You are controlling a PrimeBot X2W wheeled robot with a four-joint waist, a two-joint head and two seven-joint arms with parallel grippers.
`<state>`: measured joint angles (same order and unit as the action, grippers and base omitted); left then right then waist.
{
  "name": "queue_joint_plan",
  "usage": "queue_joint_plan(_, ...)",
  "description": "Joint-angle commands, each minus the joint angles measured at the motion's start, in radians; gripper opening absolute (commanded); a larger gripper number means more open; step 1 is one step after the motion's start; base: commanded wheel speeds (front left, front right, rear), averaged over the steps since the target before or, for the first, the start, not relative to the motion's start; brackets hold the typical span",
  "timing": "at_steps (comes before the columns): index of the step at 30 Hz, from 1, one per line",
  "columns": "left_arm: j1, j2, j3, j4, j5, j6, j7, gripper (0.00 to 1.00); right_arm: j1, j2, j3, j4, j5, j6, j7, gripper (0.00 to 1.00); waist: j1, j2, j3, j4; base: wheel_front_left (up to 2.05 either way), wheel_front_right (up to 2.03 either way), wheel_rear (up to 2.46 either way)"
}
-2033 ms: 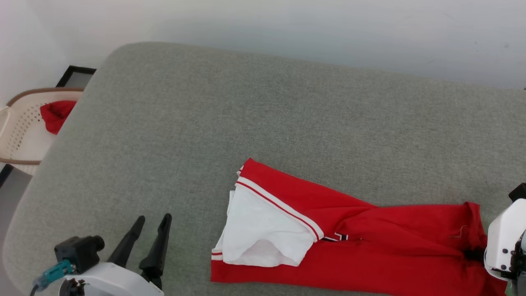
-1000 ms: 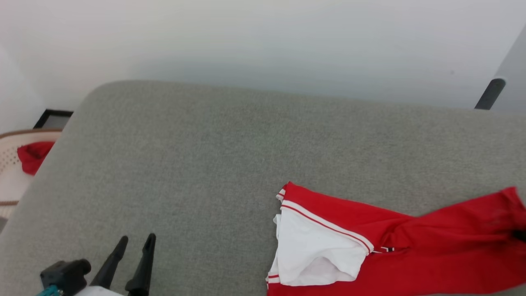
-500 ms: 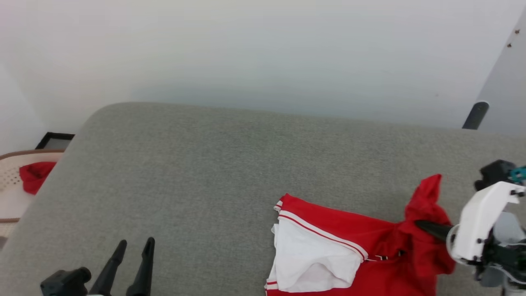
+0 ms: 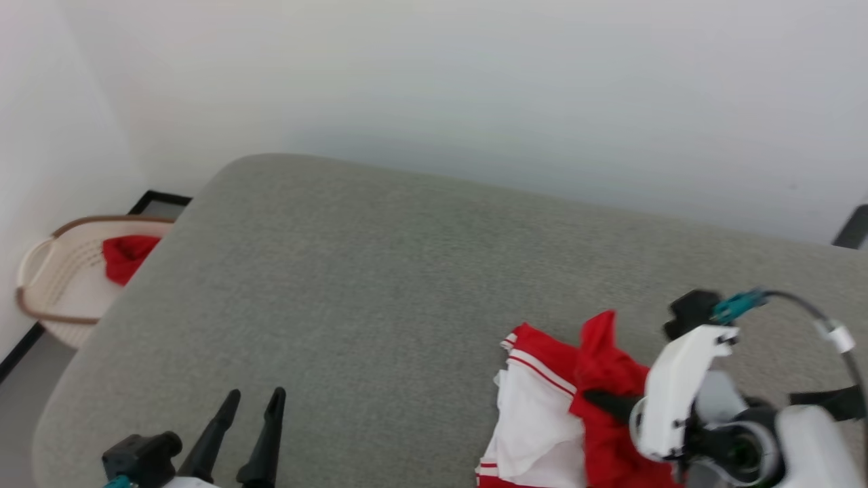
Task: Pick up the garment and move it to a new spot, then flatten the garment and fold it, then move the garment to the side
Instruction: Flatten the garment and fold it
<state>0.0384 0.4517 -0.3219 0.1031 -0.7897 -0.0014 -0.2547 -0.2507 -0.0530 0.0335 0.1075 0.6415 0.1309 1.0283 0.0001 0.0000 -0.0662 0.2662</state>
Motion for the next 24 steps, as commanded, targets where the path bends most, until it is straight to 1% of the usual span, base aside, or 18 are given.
queue_joint_plan(1,-0.017,-0.008,-0.003,0.006,0.002,-0.008,0.001,1.00,-0.004,0.004,0.035,0.041,0.009,0.000,-0.045,0.00,-0.0001,0.0000,0.008,0.041,0.00,0.00,0.00)
queue_joint_plan(5,-0.030,-0.020,-0.014,0.020,0.005,-0.012,0.003,1.00,-0.033,0.003,0.105,0.151,0.012,0.000,-0.130,0.00,-0.0001,0.0000,0.013,0.064,0.00,0.00,0.00)
queue_joint_plan(7,-0.034,-0.024,-0.017,0.026,0.005,-0.016,0.002,1.00,-0.054,0.003,0.137,0.210,-0.005,0.000,-0.175,0.00,-0.0001,0.0000,0.015,0.072,0.00,0.00,0.00)
queue_joint_plan(8,-0.034,-0.024,-0.017,0.026,0.005,-0.016,0.002,1.00,-0.054,0.003,0.137,0.210,-0.005,0.000,-0.175,0.00,-0.0001,0.0000,0.015,0.072,0.00,0.00,0.00)
queue_joint_plan(11,-0.038,-0.030,-0.020,0.034,0.003,-0.018,0.001,1.00,-0.086,0.003,0.170,0.300,-0.017,0.000,-0.244,0.00,-0.0001,0.0000,0.017,0.081,0.00,0.00,0.00)
queue_joint_plan(15,-0.039,-0.033,-0.018,0.042,0.000,-0.021,-0.001,1.00,-0.131,0.003,0.201,0.395,0.000,0.000,-0.317,0.00,-0.0001,0.0000,0.018,0.085,0.00,0.00,0.00)
queue_joint_plan(16,-0.038,-0.033,-0.018,0.044,-0.001,-0.021,-0.001,1.00,-0.142,0.003,0.207,0.413,0.002,0.000,-0.338,0.13,-0.0001,0.0000,0.018,0.084,0.00,0.00,0.00)
queue_joint_plan(17,-0.036,-0.034,-0.017,0.046,-0.001,-0.022,-0.002,1.00,-0.153,0.003,0.215,0.430,0.002,0.000,-0.355,0.38,-0.0001,0.0000,0.017,0.083,0.00,0.00,0.00)
queue_joint_plan(18,-0.034,-0.034,-0.015,0.046,-0.002,-0.022,-0.002,1.00,-0.162,0.003,0.224,0.443,0.008,0.000,-0.366,0.85,-0.0001,0.0000,0.017,0.080,0.00,0.00,0.00)
queue_joint_plan(19,-0.030,-0.034,-0.013,0.047,-0.003,-0.022,-0.003,1.00,-0.171,0.003,0.232,0.456,0.014,0.000,-0.372,1.00,-0.0001,0.0000,0.016,0.076,0.00,0.00,0.00)
queue_joint_plan(24,-0.018,-0.034,-0.004,0.046,-0.003,-0.018,-0.005,1.00,-0.203,0.003,0.269,0.468,0.052,0.000,-0.401,1.00,-0.0001,0.0000,0.011,0.047,0.00,0.00,0.00)
